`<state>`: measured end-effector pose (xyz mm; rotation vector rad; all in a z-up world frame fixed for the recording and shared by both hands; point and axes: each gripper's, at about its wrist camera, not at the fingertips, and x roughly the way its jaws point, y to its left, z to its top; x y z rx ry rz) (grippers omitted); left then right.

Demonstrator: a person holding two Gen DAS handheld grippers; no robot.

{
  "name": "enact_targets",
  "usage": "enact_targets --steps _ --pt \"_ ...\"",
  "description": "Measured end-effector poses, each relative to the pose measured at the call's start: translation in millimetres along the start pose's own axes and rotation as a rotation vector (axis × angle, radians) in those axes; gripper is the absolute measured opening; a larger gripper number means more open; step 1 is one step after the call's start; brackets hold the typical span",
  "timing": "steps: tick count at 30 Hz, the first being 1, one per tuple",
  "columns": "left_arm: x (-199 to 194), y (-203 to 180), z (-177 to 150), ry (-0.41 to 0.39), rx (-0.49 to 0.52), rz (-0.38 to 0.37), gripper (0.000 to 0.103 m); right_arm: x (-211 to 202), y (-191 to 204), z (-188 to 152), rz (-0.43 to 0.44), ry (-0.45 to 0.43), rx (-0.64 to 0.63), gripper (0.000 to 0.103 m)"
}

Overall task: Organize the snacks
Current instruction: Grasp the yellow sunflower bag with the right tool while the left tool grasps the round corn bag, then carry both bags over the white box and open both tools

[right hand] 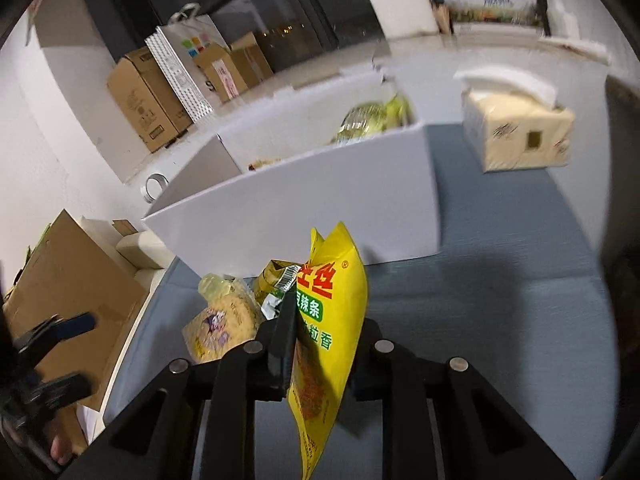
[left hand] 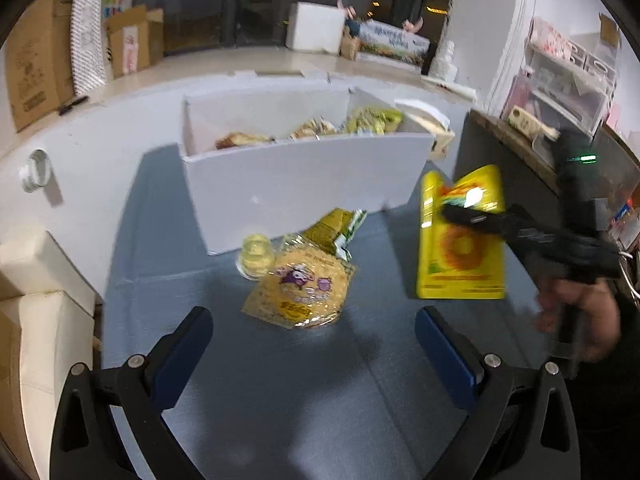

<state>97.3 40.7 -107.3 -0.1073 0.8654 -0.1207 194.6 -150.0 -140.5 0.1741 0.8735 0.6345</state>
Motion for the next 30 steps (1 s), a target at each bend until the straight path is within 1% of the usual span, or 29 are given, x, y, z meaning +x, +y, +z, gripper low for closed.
enact_targets --steps 1,3,5,7,9,12,15,16,17,18,19,21,23,24,26,30 --pt "8.0 -0.8 1.2 0.012 0.012 0.000 0.103 -10.3 -4.4 0.7 0.006 -0.009 0.004 0.021" --pt "34.3 -2.2 4.9 0.063 0.049 -0.005 0.103 -29.6 -6.7 0.4 0.014 -0.037 0.011 0.021" --pt "55.7 -2.2 7.5 0.105 0.081 0.001 0.103 -45.9 -2.6 -2.5 -0.003 -0.065 -0.023 0.021" --pt "74.0 -0.2 10.3 0.135 0.096 0.006 0.103 -62.0 -0.4 -7.6 0.002 -0.082 -0.044 0.021" --pt "91.9 4.3 13.6 0.175 0.090 -0.002 0.103 -74.7 2.0 -12.0 0.016 -0.093 -0.051 0.021" --pt "108.7 9.8 15.9 0.210 0.060 -0.012 0.103 -84.7 4.2 -17.8 0.024 -0.104 -0.070 0.021" --pt "119.4 8.9 14.4 0.234 0.040 0.005 0.103 -86.5 7.3 -20.8 0.034 -0.101 -0.080 0.021" --pt "121.6 6.9 14.5 0.239 0.036 0.022 0.100 -85.8 7.9 -22.1 0.033 -0.098 -0.081 0.021" --pt "120.7 3.6 14.4 0.224 0.048 0.062 0.087 -85.7 8.1 -23.5 0.035 -0.095 -0.082 0.021" --pt "119.1 0.0 14.5 0.222 0.061 0.082 0.082 -82.9 9.4 -23.6 0.039 -0.090 -0.085 0.021" --pt "118.5 -2.7 15.8 0.215 0.059 0.075 0.077 -81.0 10.4 -24.3 0.037 -0.087 -0.089 0.021" --pt "112.1 -1.6 15.5 0.203 0.019 0.015 0.077 -79.6 11.4 -25.8 0.035 -0.078 -0.092 0.021" --pt "97.7 -0.7 13.1 0.163 -0.004 -0.007 0.077 -79.0 11.1 -26.5 0.039 -0.074 -0.087 0.021" --pt "87.1 -0.5 11.4 0.141 -0.015 -0.033 0.077 -79.7 11.4 -26.9 0.037 -0.075 -0.089 0.021" --pt "65.1 1.6 7.9 0.097 -0.030 -0.061 0.077 -80.6 12.3 -27.3 0.036 -0.075 -0.092 0.021" --pt "12.2 -2.0 6.5 -0.019 -0.033 -0.068 0.077 -80.6 15.0 -27.5 0.033 -0.069 -0.098 0.021"
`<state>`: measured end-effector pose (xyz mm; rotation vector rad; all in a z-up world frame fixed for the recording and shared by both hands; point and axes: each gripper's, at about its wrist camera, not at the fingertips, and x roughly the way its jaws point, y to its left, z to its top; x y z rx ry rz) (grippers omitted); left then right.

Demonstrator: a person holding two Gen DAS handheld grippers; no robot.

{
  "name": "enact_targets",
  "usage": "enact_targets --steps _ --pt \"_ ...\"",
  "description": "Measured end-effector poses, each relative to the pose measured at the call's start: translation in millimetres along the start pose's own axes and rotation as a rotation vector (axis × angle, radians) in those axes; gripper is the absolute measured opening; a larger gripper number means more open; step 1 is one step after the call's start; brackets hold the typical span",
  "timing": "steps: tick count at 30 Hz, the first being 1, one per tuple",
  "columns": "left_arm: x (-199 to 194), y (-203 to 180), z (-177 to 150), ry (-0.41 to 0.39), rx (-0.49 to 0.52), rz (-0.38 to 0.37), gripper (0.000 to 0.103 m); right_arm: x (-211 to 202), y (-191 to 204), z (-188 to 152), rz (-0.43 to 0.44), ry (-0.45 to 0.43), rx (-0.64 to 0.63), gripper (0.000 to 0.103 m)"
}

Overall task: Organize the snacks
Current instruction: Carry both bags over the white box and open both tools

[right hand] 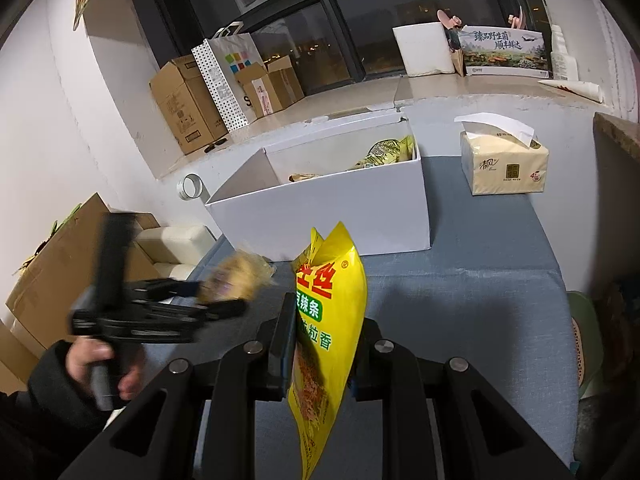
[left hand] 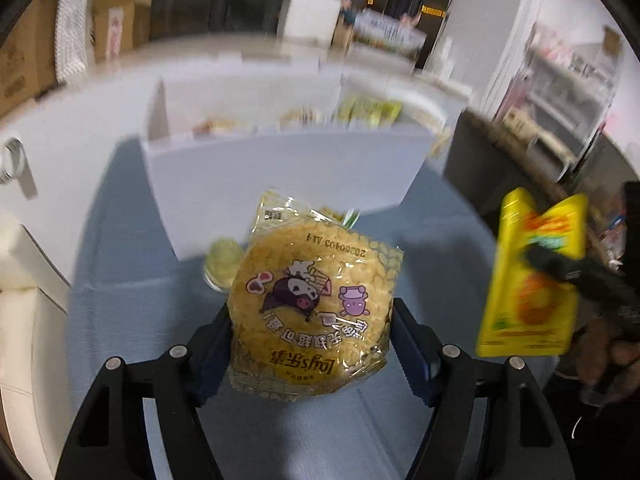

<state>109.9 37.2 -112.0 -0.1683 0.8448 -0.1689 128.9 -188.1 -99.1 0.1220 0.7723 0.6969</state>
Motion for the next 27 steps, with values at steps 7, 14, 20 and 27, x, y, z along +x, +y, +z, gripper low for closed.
enact_targets --steps 7,14,20,27 --pt "-70.5 -9.1 35.7 -0.187 0.029 0.036 0.077 -4.2 16.8 17.6 0.006 -0.028 -0.071 0.021" --pt "-61.2 6.9 106.8 -0.230 0.009 0.058 0.077 10.9 22.8 83.0 0.040 -0.085 -0.091 0.021" --pt "-17.7 28.3 163.1 -0.201 -0.032 0.113 0.077 49.4 16.2 157.9 0.046 -0.083 -0.063 0.021" --pt "32.3 52.9 198.0 -0.125 -0.063 0.151 0.081 119.0 -12.4 211.8 0.042 -0.030 0.077 0.022"
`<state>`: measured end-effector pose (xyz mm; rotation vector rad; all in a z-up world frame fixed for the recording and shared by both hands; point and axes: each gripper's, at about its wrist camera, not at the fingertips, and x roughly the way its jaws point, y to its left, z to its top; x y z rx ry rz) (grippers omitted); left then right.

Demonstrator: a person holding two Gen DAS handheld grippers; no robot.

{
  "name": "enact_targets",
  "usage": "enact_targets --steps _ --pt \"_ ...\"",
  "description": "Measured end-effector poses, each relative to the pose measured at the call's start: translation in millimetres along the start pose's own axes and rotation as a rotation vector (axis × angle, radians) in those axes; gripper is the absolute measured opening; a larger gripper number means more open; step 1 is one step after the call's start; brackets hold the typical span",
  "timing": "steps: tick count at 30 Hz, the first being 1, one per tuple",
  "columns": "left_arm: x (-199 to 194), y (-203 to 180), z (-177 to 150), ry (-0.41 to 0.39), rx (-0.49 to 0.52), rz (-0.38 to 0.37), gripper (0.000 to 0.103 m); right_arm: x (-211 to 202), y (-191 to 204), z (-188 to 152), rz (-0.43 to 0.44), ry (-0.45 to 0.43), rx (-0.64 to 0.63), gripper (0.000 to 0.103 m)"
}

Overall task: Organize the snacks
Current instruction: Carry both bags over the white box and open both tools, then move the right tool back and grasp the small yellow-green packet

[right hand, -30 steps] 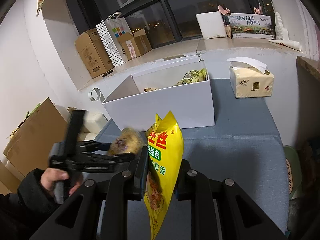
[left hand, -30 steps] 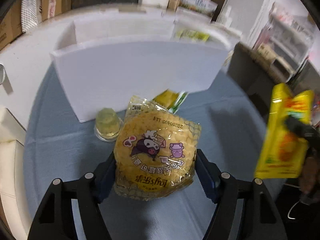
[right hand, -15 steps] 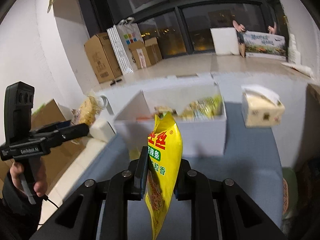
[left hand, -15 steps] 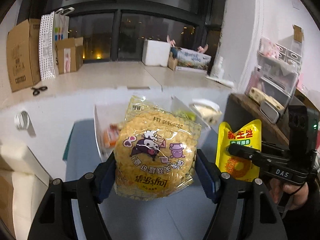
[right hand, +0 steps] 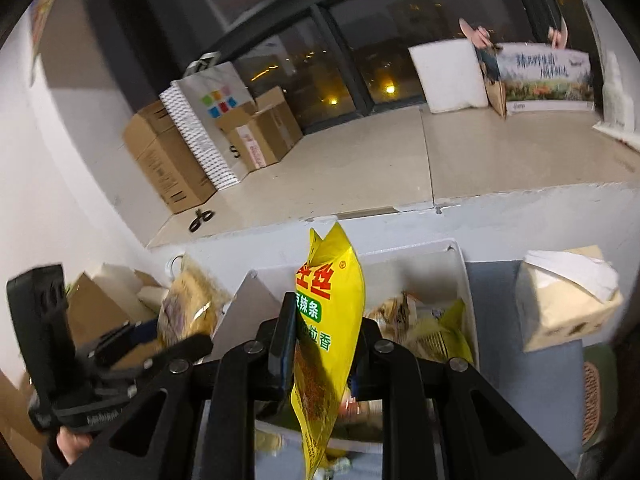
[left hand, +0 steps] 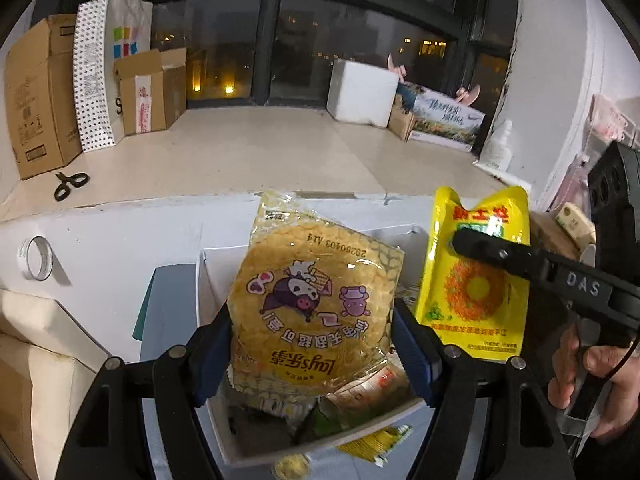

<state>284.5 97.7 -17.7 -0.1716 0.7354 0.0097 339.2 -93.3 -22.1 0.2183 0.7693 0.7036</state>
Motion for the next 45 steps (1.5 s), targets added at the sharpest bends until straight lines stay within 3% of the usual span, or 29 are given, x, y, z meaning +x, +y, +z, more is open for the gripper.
enact_targets --steps 2,4,7,14,21,26,30,34,37,45 --pt "8.0 3.2 0.7 -0.015 0.004 0.033 0.103 17.7 -4.1 6.6 -0.007 0.020 0.027 0.032" --pt "12.7 11.0 -2.8 -0.004 -0.017 0.044 0.103 33.8 -9.9 10.5 -0.011 0.065 0.069 0.103" --pt "12.6 20.3 -11.4 0.002 -0.039 0.030 0.103 27.5 -15.2 7.7 -0.030 -0.009 0.097 0.103" --pt "-2.4 16.1 -20.2 -0.003 -0.009 0.023 0.103 6.2 -10.8 3.0 -0.063 -0.028 0.016 0.103" --pt "-59.9 -4.8 -38.5 -0.054 0.090 -0.019 0.103 -37.4 3.5 -6.3 -0.012 -0.083 -0.028 0.103" --pt "-111.1 -11.1 -81.3 -0.086 0.146 -0.047 0.103 -85.4 19.0 -57.9 0.017 -0.120 -0.131 0.103" --pt "-132.0 -7.9 -120.4 -0.087 0.113 -0.077 0.103 -101.2 20.2 -123.5 -0.015 -0.074 -0.164 0.103" --pt "-137.9 -7.8 -159.4 -0.063 0.078 -0.086 0.103 -92.6 14.8 -179.1 -0.052 -0.011 -0.151 0.103" --pt "-140.0 -10.4 -179.2 -0.059 0.057 -0.061 0.103 -78.3 10.7 -201.3 -0.081 0.025 -0.136 0.103" --pt "-132.8 -9.2 -193.3 -0.035 0.019 -0.091 0.103 -17.3 15.6 -200.4 -0.145 0.122 -0.176 0.103"
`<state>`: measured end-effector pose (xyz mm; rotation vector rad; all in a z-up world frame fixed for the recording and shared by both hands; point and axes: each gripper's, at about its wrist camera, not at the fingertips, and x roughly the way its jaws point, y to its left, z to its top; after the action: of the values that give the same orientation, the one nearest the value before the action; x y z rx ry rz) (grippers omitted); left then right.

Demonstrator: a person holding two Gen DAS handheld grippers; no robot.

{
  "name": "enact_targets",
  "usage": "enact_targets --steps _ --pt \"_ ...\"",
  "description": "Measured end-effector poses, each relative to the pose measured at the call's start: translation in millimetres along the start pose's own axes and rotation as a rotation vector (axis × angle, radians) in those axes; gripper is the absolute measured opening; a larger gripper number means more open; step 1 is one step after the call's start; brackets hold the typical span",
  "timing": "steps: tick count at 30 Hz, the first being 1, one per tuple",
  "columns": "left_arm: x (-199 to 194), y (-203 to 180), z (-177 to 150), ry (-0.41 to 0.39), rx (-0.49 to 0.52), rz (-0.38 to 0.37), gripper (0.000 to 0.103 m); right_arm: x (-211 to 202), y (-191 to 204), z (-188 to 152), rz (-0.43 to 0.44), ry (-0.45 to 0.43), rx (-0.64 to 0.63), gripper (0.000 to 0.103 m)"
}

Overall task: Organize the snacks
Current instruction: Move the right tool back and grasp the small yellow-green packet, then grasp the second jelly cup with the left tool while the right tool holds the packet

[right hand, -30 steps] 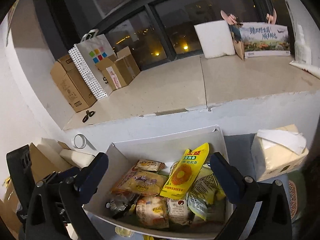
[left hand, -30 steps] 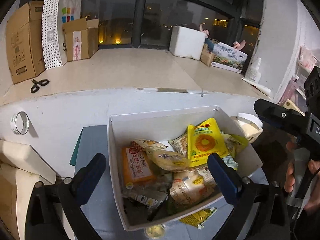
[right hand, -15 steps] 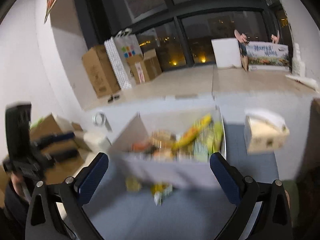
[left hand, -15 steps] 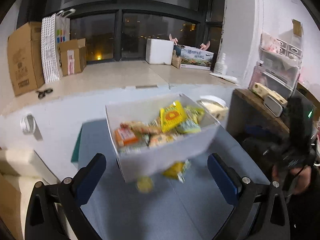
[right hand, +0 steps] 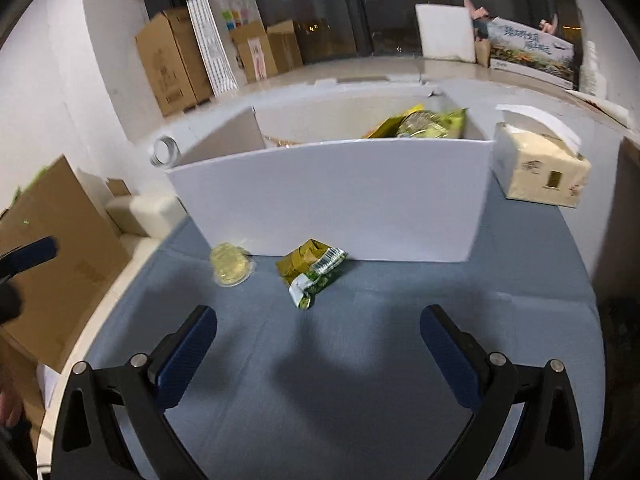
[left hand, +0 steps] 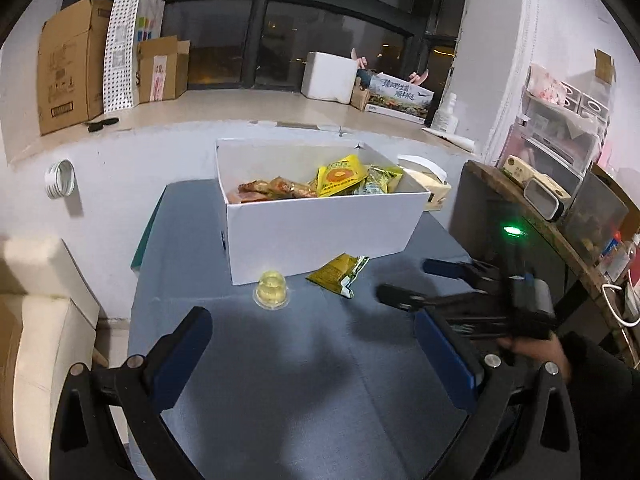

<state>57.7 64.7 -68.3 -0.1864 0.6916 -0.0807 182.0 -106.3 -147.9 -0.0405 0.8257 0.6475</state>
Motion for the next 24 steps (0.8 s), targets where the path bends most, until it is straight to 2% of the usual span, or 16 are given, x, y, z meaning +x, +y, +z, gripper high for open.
enact_targets --steps 6,9,14,15,16,17,18,19,21,24 --pt "1.5 7.7 -3.6 0.004 -0.023 0.010 0.103 58.1 26.4 22.5 -0.042 0.099 -0.093 0.103" --pt "1.3 13.3 -5.7 0.007 -0.040 0.001 0.103 87.1 34.2 27.5 -0.096 0.167 -0.116 0.103" --pt "4.6 16.2 -8.6 0.020 -0.048 0.019 0.103 102.8 28.4 30.4 -0.120 0.167 -0.066 0.103" --pt "5.2 16.5 -8.9 0.022 -0.047 0.026 0.103 103.5 26.2 30.8 -0.117 0.169 -0.049 0.098" --pt "5.9 15.8 -9.5 0.021 -0.041 0.039 0.103 104.7 23.6 30.6 -0.105 0.178 -0.033 0.075" --pt "6.4 15.3 -9.8 0.021 -0.038 0.043 0.103 106.7 22.4 29.7 -0.118 0.196 -0.035 0.061" --pt "6.8 15.4 -10.4 0.022 -0.037 0.045 0.103 106.5 23.9 28.7 -0.144 0.193 -0.060 0.058" --pt "7.7 15.8 -10.5 0.023 -0.038 0.045 0.103 105.9 25.7 27.5 -0.139 0.191 -0.083 0.052" --pt "10.1 15.8 -10.9 0.028 -0.038 0.044 0.103 101.6 25.4 24.6 -0.109 0.187 -0.098 0.045" --pt "16.0 16.4 -10.2 0.039 -0.039 0.044 0.103 86.2 22.4 20.1 -0.089 0.166 -0.103 0.045"
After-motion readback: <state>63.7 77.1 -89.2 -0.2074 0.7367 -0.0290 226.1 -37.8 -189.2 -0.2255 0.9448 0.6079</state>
